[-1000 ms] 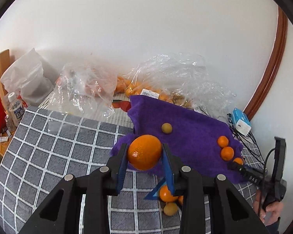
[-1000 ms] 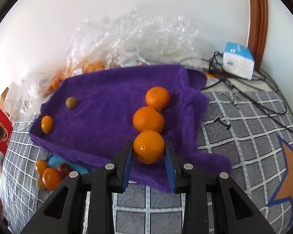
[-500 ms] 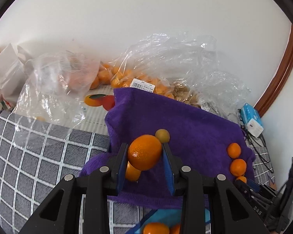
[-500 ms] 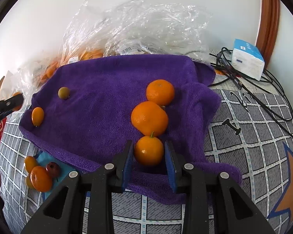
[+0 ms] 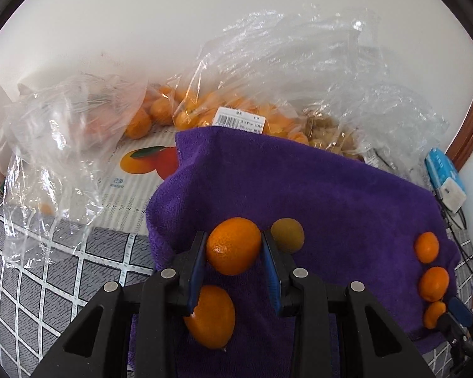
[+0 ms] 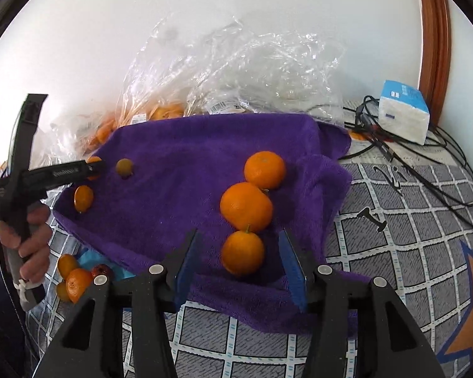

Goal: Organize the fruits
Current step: 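Open the right gripper onto the towel while the left lowers its orange and opens, then move both grippers back to the blue star mat and grasp the red fruit with the right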

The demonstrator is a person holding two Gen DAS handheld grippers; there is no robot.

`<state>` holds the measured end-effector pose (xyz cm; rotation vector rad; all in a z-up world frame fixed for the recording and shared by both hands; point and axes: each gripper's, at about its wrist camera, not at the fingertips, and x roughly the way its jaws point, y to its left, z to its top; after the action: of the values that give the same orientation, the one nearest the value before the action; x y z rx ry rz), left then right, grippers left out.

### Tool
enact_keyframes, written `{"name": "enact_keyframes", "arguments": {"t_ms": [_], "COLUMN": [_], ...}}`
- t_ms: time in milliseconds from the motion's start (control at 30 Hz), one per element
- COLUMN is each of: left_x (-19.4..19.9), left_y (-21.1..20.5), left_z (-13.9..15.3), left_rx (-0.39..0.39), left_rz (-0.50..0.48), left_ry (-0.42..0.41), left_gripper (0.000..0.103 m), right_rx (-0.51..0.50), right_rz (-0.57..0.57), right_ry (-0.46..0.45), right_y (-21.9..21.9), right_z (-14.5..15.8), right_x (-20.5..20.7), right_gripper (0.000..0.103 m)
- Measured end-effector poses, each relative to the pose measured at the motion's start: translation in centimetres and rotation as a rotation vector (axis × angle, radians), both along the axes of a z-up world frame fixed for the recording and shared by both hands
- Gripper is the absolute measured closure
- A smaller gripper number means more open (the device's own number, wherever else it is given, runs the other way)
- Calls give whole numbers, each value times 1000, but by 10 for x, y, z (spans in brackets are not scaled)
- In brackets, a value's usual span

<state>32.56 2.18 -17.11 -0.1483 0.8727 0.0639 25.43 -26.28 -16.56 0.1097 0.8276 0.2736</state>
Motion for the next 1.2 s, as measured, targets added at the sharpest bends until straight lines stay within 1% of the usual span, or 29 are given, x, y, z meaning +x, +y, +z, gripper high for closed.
{"name": "enact_keyframes", "arguments": {"t_ms": [100,167,333,433,467,500,567,633,700,767,833,900,1000,1033,1133,1200], "left_x": [5,6,10,6,2,-2,-15,-31,-46,-64,-80,-96,-117,-123,-140,-151], "left_y": [-5,-7,-7,-5,-3,-1,5,9,15,20,25,32,42,46,58,64], "left_z": [-6,-8,-5,3,6,11,23,34,41,45,48,47,44,42,36,30], "left_rx": [23,34,27,16,5,-10,-49,-68,-73,-80,-100,-109,-95,-89,-96,-95], "left_rz": [-7,-11,-44,-44,-43,-44,-47,-49,-50,-51,-59,-65,-59,-54,-41,-28], "left_ry": [18,13,39,31,25,18,-10,-36,-58,-77,-98,-99,-108,-101,-88,-83], "left_gripper": [71,71,71,69,65,60,57,55,54,54,54,54,54,54,55,55], "right_rx": [11,15,73,44,28,7,-39,-74,-81,-67,-61,-75,-114,-119,-135,-152], "right_rz": [1,-8,-36,-68,-76,-86,-110,-129,-128,-130,-129,-130,-167,-169,-125,-106], "right_ry": [-8,-15,-20,-19,-21,-21,-25,-33,-37,-43,-40,-42,-73,-66,-10,10], "right_y": [-1,-3,-11,-10,-9,-7,-3,1,6,9,14,20,28,30,40,47], "right_z": [-1,0,0,4,7,10,15,20,24,28,31,34,36,36,32,30], "right_x": [3,4,3,3,2,1,-2,-8,-18,-29,-40,-50,-64,-67,-73,-78], "right_gripper": [52,52,52,52,52,52,52,52,52,52,52,52,52,52,52,52]}}
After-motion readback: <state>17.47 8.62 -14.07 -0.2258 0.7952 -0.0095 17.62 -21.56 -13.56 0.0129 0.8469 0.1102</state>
